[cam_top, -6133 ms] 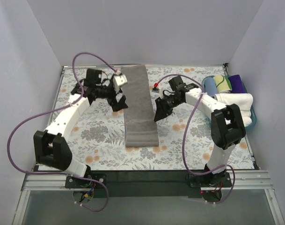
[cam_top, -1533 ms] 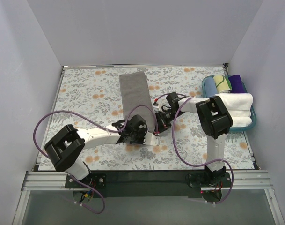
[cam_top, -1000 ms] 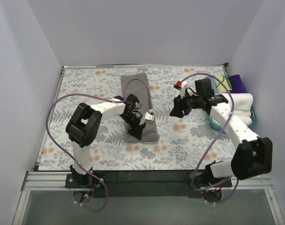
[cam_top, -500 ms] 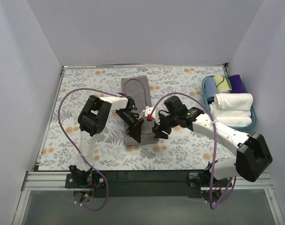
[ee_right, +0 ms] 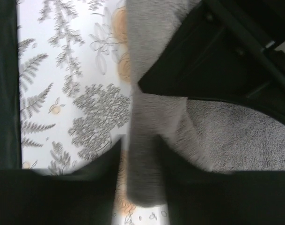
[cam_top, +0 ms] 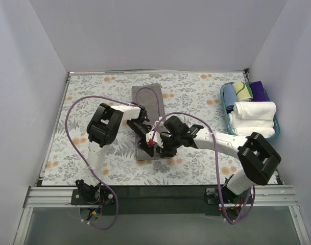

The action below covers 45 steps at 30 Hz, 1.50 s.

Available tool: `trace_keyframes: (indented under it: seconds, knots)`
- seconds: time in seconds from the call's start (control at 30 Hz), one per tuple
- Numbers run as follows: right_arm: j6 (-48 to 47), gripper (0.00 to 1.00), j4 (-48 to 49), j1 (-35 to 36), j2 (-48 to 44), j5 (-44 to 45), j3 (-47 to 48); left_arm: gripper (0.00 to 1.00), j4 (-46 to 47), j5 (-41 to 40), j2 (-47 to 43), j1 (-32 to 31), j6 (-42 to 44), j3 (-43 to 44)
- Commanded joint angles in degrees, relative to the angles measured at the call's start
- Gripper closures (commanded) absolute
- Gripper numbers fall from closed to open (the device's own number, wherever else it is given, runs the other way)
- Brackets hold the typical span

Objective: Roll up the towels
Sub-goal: Roll the towel

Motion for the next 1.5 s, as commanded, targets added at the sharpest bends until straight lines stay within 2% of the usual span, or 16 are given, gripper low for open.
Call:
trace_keyframes:
  seconds: [0.0, 0.03, 0.13, 0.2, 0.5, 0.7, 0.9, 1.0, 1.1, 1.13, 1.27, 1.33, 1.47]
  knots:
    - [0.3, 0.81, 2.9, 0.0, 3.9, 0.6, -1.1, 0.92, 6.8, -13.1, 3.5, 0.3, 2.2, -1.9]
    - [0.5, 0.89, 1.9, 0.0, 4.7, 0.3, -0.8, 0.92, 6.9, -13.2, 3.4, 0.4, 2.2, -2.0]
    - [1.4, 0.99, -0.7, -0.3, 6.9, -1.6, 0.7, 0.90, 8.2, -12.4, 2.5, 1.6, 0.9, -1.5]
    - [1.6, 0.99, -2.2, -0.8, 8.5, -3.0, 1.8, 0.78, 8.4, -11.0, 1.4, 2.4, 0.2, -0.9]
    - [2.6, 0.99, -12.3, -6.1, 12.4, -12.9, 6.6, 0.57, 7.6, -4.8, -7.5, 9.9, 3.3, -5.0]
    - [5.7, 0.99, -16.8, -8.6, 15.3, -19.4, 10.0, 0.52, 12.5, -6.2, -20.6, 14.6, 1.5, -9.7]
    - [8.1, 0.99, -21.5, -10.6, 21.7, -26.0, 14.9, 0.45, 27.6, -15.2, -42.6, 15.2, -4.5, -21.1]
    - [9.4, 0.99, -23.0, -11.8, 25.0, -28.9, 17.0, 0.44, 33.5, -23.1, -52.1, 11.2, -4.9, -28.3]
    - [9.5, 0.99, -25.1, -12.5, 28.1, -31.0, 19.7, 0.42, 41.0, -30.2, -61.1, 3.3, -5.0, -36.6]
    - [9.7, 0.99, -25.6, -12.9, 28.8, -32.4, 20.2, 0.38, 44.4, -34.4, -62.7, -1.3, -4.8, -38.7]
    - [10.3, 0.99, -27.2, -13.7, 32.1, -34.5, 22.7, 0.38, 50.7, -45.3, -64.7, -12.5, -4.2, -44.3]
    - [11.1, 0.99, -27.5, -14.3, 32.9, -35.8, 23.6, 0.38, 52.4, -47.1, -64.1, -16.9, -3.0, -45.7]
    - [11.4, 0.99, -28.7, -14.9, 34.6, -37.2, 24.5, 0.37, 59.0, -52.3, -59.9, -21.3, 0.0, -47.9]
